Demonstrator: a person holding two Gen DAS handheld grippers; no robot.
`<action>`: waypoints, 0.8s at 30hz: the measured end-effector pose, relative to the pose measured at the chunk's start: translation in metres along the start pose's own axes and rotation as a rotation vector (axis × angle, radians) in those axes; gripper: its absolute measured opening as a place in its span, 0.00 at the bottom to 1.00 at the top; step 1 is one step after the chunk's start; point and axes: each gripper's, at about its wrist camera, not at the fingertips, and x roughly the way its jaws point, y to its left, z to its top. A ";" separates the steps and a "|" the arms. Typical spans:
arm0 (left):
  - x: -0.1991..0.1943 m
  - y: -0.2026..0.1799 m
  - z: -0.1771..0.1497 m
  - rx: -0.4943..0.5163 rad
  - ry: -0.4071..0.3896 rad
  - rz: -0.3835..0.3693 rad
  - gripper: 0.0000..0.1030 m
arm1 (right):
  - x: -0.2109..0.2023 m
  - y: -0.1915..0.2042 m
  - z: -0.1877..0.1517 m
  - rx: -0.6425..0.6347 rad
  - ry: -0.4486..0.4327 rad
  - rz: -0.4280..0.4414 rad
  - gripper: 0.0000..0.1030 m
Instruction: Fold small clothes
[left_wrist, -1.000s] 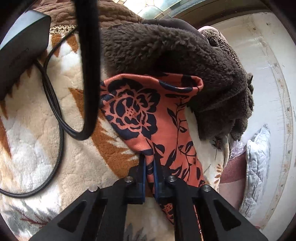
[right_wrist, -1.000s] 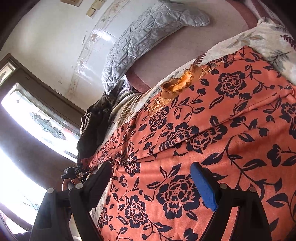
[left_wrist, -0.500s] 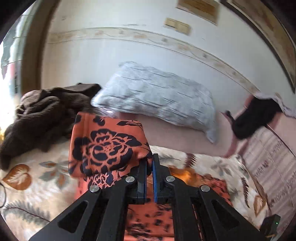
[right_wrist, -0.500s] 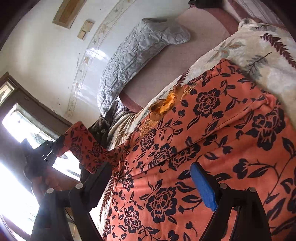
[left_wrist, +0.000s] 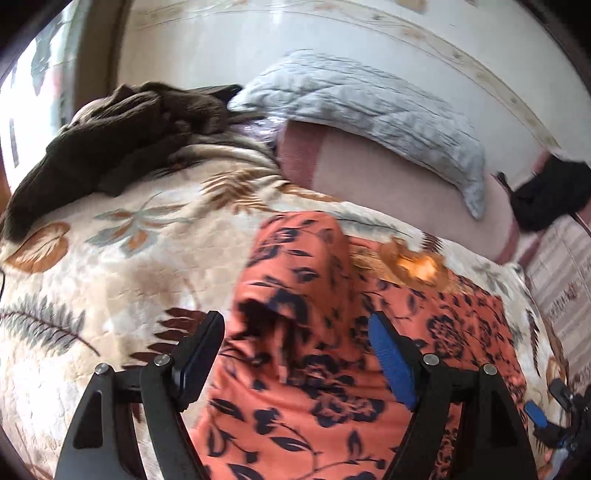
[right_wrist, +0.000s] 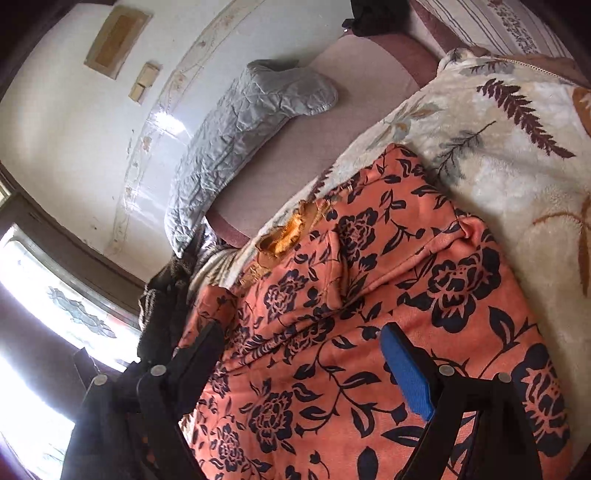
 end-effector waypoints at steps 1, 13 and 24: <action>0.006 0.015 0.002 -0.043 0.012 0.012 0.78 | 0.005 -0.002 0.002 0.044 0.016 0.013 0.87; 0.009 0.085 0.005 -0.290 -0.010 -0.015 0.78 | 0.136 0.020 0.042 -0.086 0.310 -0.307 0.68; 0.010 0.095 0.007 -0.327 -0.017 -0.009 0.78 | 0.074 0.102 0.075 -0.463 0.105 -0.469 0.10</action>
